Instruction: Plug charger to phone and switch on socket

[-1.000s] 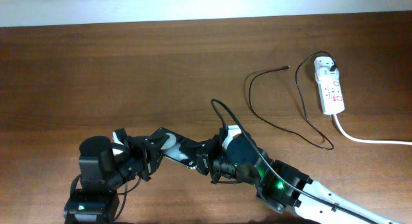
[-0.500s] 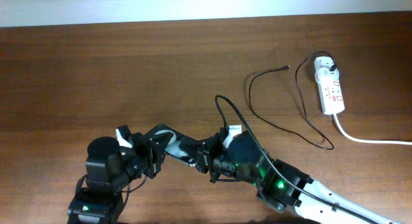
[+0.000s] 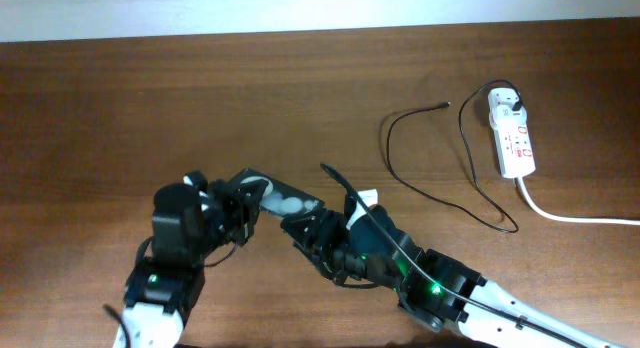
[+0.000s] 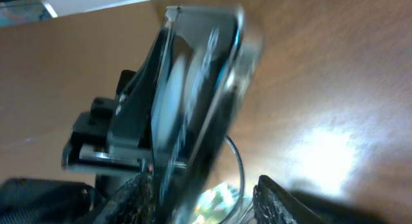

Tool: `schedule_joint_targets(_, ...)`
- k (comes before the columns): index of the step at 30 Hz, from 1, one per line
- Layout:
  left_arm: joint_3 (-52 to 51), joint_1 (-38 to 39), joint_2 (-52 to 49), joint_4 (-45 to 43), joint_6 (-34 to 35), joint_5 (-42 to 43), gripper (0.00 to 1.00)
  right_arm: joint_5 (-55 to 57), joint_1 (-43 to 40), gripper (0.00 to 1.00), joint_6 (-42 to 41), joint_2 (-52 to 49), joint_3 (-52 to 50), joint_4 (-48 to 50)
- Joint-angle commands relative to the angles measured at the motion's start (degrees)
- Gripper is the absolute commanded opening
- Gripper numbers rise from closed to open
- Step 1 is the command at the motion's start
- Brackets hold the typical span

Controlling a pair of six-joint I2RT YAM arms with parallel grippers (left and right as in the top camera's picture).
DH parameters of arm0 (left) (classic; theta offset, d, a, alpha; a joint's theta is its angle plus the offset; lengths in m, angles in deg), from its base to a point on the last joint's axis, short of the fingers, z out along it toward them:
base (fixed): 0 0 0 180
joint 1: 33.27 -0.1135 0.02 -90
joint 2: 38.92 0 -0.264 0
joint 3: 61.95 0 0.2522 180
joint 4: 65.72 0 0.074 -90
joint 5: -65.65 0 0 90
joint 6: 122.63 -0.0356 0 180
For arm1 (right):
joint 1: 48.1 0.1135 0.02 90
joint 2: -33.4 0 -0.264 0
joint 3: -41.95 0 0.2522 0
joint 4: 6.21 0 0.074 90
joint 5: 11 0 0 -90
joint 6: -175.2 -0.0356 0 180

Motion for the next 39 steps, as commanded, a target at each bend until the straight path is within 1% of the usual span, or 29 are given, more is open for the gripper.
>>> schedule_joint_targets(1, 0.39, -0.72, -6.86, -6.67, -6.71, 2.86, 0.00, 3.43, 0.22, 0.65, 12.11, 0.50, 0.85, -0.76)
schedule_joint_targets(2, 0.42, -2.40, -9.14, -6.93, -9.88, 5.09, 0.00, 3.48, -0.20, 0.77, 18.51, 0.70, 0.85, -0.79)
schedule_joint_targets(3, 0.44, -4.59, -10.99, -6.93, -13.62, 7.93, 0.00, 2.91, -0.90, 0.90, 21.86, 0.72, 0.85, -0.85)
schedule_joint_targets(5, 0.46, -7.98, -13.16, -6.97, -18.95, 13.03, 0.00, 1.62, -2.14, 0.99, 27.15, 0.72, 0.85, -1.38)
schedule_joint_targets(6, 0.46, -10.23, -14.32, -6.97, -22.97, 17.11, 0.00, 1.66, -3.87, 0.99, 30.86, 0.72, 0.85, -3.98)
schedule_joint_targets(7, 0.46, -12.46, -15.39, -6.93, -28.72, 22.29, 0.00, 1.68, -5.81, 0.99, 33.53, 0.72, 0.85, -7.13)
schedule_joint_targets(8, 0.46, -13.09, -15.72, -6.86, -31.28, 24.50, 0.00, 1.70, -7.69, 0.99, 35.52, 0.72, 0.85, -9.75)
schedule_joint_targets(9, 0.46, -13.22, -15.80, -6.88, -34.01, 26.58, 0.00, 1.70, -8.98, 0.99, 35.54, 0.72, 0.85, -11.39)
schedule_joint_targets(11, 0.46, -13.22, -15.80, -6.62, -37.07, 29.79, 0.00, 1.70, -12.20, 0.99, 36.83, 0.72, 0.90, -14.08)
schedule_joint_targets(14, 0.46, -13.22, -15.80, -6.47, -37.07, 31.67, 0.00, 6.60, -15.43, 0.99, 38.60, 0.72, 3.08, -21.27)
schedule_joint_targets(16, 0.44, -13.20, -15.80, -6.45, -37.09, 32.52, 0.00, 11.45, -17.53, 0.99, 38.77, 0.70, 6.03, -28.04)
schedule_joint_targets(19, 0.44, -13.16, -15.80, -6.45, -37.07, 33.14, 0.00, 14.23, -22.08, 0.98, 41.75, 0.59, 10.40, -35.43)
schedule_joint_targets(20, 0.44, -13.16, -15.80, -6.45, -37.07, 33.11, 0.00, 14.47, -24.00, 0.99, 41.81, 0.59, 11.37, -37.24)
schedule_joint_targets(24, 0.44, -13.16, -15.80, -6.43, -37.07, 33.24, 0.00, 14.80, -31.58, 0.99, 46.42, -2.16, 14.21, -38.93)
schedule_joint_targets(26, 0.44, -13.16, -15.80, -6.43, -37.07, 33.38, 0.00, 15.06, -34.80, 0.99, 48.83, -6.97, 18.34, -41.64)
schedule_joint_targets(29, 0.44, -13.16, -15.80, -6.43, -37.07, 33.35, 0.00, 17.64, -37.40, 0.99, 50.56, -15.67, 25.86, -45.03)
schedule_joint_targets(30, 0.44, -13.16, -15.80, -6.43, -37.07, 33.35, 0.00, 18.93, -38.71, 0.99, 51.95, -21.33, 30.71, -46.21)
schedule_joint_targets(32, 0.44, -13.16, -15.80, -6.43, -37.07, 33.33, 0.00, 18.84, -40.57, 0.99, 54.80, -29.07, 37.53, -46.16)
schedule_joint_targets(34, 0.44, -13.16, -15.80, -6.45, -37.07, 33.33, 0.00, 19.08, -42.21, 0.99, 54.84, -34.91, 43.10, -45.70)
schedule_joint_targets(35, 0.44, -13.16, -15.80, -6.45, -37.07, 33.29, 0.00, 19.06, -42.95, 0.98, 54.82, -37.35, 45.16, -44.78)
schedule_joint_targets(36, 0.44, -13.16, -15.80, -6.45, -37.07, 33.09, 0.00, 19.06, -43.74, 0.90, 54.82, -40.02, 46.71, -42.99)
schedule_joint_targets(38, 0.44, -13.16, -15.80, -6.43, -37.07, 32.61, 0.00, 19.08, -44.72, 0.80, 54.14, -44.76, 47.43, -37.05)
schedule_joint_targets(39, 0.44, -13.16, -15.80, -6.45, -37.07, 32.44, 0.00, 19.08, -44.74, 0.78, 54.12, -46.21, 47.43, -35.10)
